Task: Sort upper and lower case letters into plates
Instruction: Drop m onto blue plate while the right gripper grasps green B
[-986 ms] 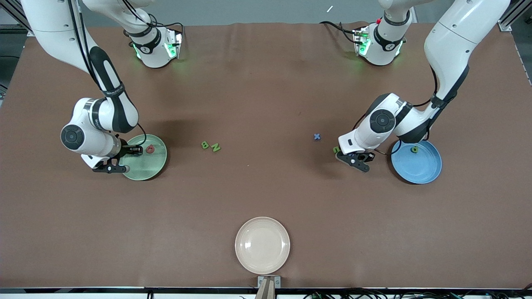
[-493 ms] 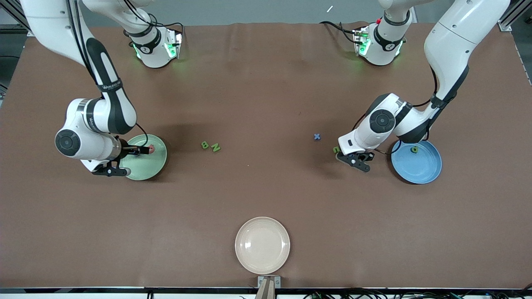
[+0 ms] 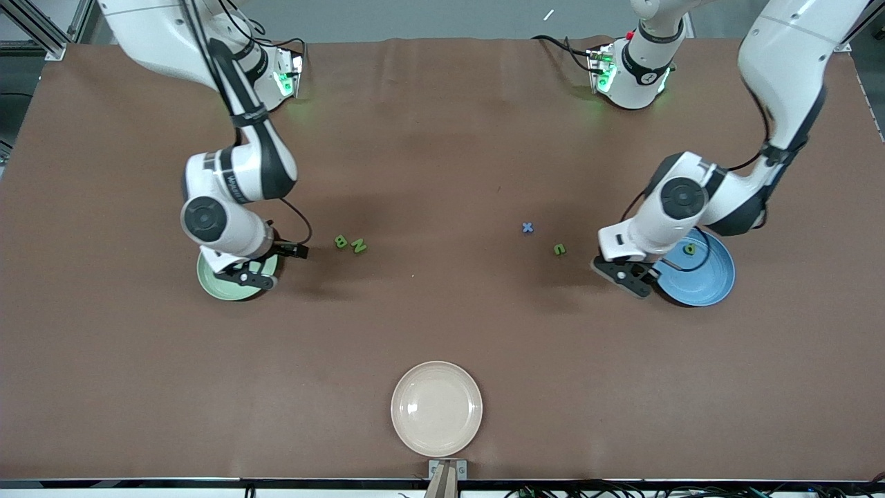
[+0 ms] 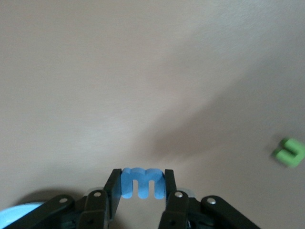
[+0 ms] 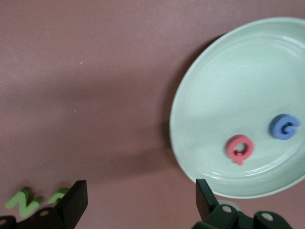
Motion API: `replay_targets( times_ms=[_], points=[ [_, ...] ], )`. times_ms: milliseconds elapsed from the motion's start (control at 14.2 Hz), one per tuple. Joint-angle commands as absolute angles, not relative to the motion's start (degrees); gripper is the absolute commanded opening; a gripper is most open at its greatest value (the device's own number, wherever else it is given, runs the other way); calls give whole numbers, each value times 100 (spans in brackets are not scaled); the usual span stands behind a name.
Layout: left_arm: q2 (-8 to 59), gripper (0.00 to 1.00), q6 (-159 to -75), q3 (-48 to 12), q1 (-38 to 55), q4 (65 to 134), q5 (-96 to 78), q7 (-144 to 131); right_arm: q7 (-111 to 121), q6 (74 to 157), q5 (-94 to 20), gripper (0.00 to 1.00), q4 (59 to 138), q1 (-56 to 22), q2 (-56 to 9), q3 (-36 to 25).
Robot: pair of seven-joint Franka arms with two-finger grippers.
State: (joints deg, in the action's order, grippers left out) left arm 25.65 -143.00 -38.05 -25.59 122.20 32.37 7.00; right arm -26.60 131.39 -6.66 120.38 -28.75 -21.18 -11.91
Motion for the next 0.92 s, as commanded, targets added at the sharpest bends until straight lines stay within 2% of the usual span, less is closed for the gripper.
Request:
replay_targets(
  times_ms=[0,211,493,845],
  points=[
    [2303,16,-13924,-4454,-3617,12384,3313,2015,-3548,14102,-668,100,12646,-3355,-2039,-1239],
    [2311,15,-13746,-4772,-4559,12462,3715,3434,-4269,14870,-659,100,12964,-3752,-2056,-1248],
    [2364,15,-13790,-4904,-5193,12700,4252,3778,-4667,15108,-650,100,12964,-4043,-2258,-1257],
    [2837,15,-13825,-5168,-5834,12709,5017,4227,-4702,15126,-650,100,12964,-4043,-2426,-1257]
  ],
)
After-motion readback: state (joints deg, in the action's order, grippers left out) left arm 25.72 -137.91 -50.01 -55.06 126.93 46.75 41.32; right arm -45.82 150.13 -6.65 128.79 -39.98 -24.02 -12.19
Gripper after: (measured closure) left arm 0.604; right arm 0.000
